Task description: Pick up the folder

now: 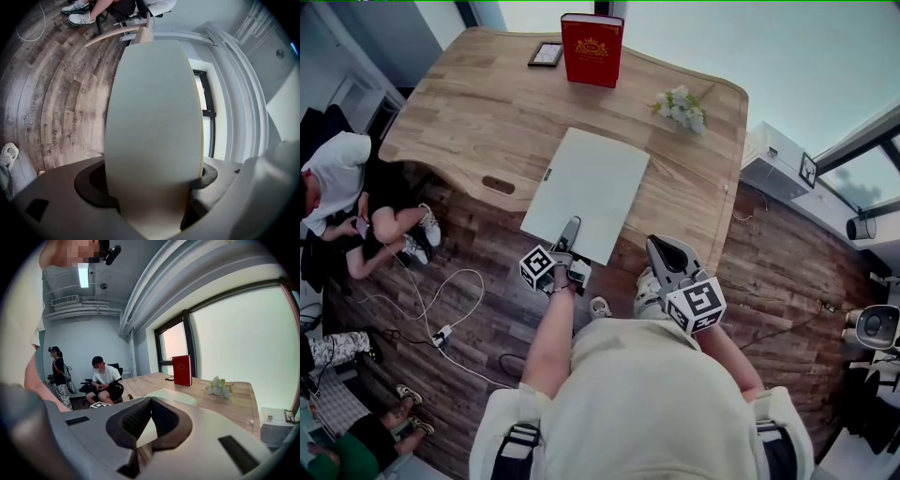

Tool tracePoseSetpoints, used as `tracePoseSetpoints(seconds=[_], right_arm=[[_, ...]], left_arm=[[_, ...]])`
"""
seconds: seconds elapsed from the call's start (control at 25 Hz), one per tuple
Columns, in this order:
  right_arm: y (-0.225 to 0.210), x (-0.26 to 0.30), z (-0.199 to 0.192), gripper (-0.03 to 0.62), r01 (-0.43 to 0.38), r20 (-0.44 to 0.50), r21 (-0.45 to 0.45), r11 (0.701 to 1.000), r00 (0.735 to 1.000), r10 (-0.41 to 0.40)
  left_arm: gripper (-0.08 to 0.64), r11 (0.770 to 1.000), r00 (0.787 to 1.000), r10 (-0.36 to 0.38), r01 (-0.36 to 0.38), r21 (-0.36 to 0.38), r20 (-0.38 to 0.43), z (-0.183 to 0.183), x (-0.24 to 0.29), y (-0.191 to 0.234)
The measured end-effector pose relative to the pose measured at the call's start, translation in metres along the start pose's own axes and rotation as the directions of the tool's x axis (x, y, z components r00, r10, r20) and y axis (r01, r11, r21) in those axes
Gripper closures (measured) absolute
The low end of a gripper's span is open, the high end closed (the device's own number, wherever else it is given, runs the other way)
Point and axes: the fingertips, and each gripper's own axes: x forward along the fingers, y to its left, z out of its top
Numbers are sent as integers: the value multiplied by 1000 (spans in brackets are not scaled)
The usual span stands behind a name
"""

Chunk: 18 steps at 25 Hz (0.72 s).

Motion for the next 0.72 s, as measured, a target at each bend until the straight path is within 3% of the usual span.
tracePoseSetpoints(seconds=[0.24, 0.72], right_arm=[[4, 2, 1, 574, -3, 1, 3, 1000, 1000, 3], [6, 1, 3, 574, -2, 9, 2, 1000, 1000, 2]], left_arm=[[154, 1000, 1000, -14, 14, -14, -12, 0, 1, -2], [232, 998, 999, -44, 44, 34, -27, -3, -2, -13]])
